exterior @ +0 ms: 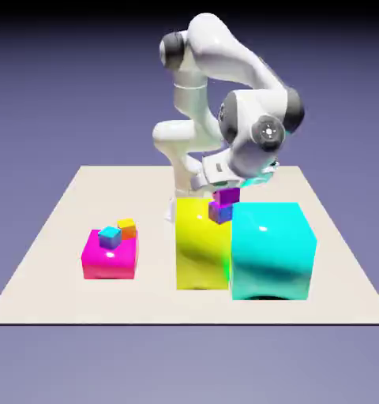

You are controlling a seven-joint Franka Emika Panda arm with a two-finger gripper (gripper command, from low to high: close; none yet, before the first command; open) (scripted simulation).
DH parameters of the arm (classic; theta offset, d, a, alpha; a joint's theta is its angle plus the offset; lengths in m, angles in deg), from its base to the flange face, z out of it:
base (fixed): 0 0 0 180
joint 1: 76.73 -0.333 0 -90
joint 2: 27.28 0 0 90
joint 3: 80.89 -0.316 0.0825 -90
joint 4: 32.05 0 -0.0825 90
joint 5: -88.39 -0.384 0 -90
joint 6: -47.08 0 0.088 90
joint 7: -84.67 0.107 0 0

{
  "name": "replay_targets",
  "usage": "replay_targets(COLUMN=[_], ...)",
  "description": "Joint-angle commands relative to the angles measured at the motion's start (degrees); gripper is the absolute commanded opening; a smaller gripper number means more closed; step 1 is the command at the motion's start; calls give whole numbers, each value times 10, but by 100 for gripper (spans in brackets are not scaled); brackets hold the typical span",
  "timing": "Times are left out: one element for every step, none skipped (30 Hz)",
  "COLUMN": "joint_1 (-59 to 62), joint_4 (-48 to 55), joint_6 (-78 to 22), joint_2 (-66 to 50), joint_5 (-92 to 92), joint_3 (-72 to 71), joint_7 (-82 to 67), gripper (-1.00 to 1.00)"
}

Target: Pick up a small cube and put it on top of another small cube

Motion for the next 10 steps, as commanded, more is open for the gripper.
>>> replay_targets(joint_1=[0, 1, 2, 2, 3, 3, 3, 3, 3, 3], joint_4=[-21, -41, -62, -83, -104, -124, -129, -129, -129, -108], joint_6=[15, 30, 46, 61, 76, 91, 95, 95, 95, 80], joint_2=[6, 11, 17, 23, 28, 34, 35, 35, 35, 30], joint_5=[0, 0, 0, -1, -1, -2, -2, -2, -2, -1], joint_3=[0, 1, 1, 1, 2, 2, 2, 2, 2, 2], joint_7=[-1, -1, -2, -2, -3, -4, -4, -4, -4, -3], gripper=[-100, -100, -100, -100, -100, -100, -100, 100, 100, 100])
